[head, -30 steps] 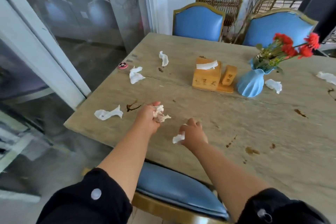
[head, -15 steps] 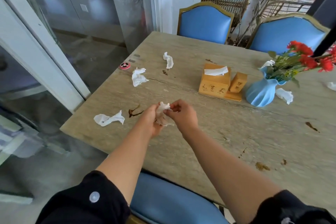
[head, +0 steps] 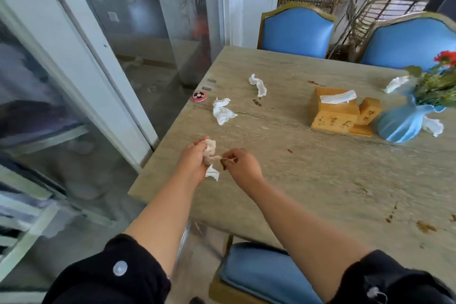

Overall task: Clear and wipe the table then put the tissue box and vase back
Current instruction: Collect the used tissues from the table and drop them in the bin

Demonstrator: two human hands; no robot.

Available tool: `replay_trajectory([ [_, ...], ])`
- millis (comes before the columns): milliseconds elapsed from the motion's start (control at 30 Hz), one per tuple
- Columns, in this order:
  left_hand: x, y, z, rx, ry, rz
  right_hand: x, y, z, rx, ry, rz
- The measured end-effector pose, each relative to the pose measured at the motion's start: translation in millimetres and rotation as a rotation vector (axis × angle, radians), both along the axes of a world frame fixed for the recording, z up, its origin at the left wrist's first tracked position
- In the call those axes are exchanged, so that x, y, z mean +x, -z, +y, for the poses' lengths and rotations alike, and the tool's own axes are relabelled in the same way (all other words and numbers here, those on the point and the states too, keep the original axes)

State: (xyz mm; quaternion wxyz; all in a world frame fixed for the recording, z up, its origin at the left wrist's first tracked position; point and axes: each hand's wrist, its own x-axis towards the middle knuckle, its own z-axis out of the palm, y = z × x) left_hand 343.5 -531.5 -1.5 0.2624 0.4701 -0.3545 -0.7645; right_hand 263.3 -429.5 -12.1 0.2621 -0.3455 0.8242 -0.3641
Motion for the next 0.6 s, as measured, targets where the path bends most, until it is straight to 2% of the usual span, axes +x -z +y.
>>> replay_trajectory([
  [133, 30, 1, -32, 0.01, 0.025, -0.008, 28, 2, -30, 0.212, -0.419, 0.326],
  [233, 51, 5, -49, 0.028, 0.094, -0.064, 47, 6, -39, 0.267, -0.555, 0.451],
  [500, 63, 14, -68, -0.031, 0.177, -0.088, 70, 36, -65, 0.352, -0.499, 0.51],
  [600, 56, 17, -70, -0.05, 0.207, -0.091, 58, 35, -66, 0.179, -0.217, 0.286],
])
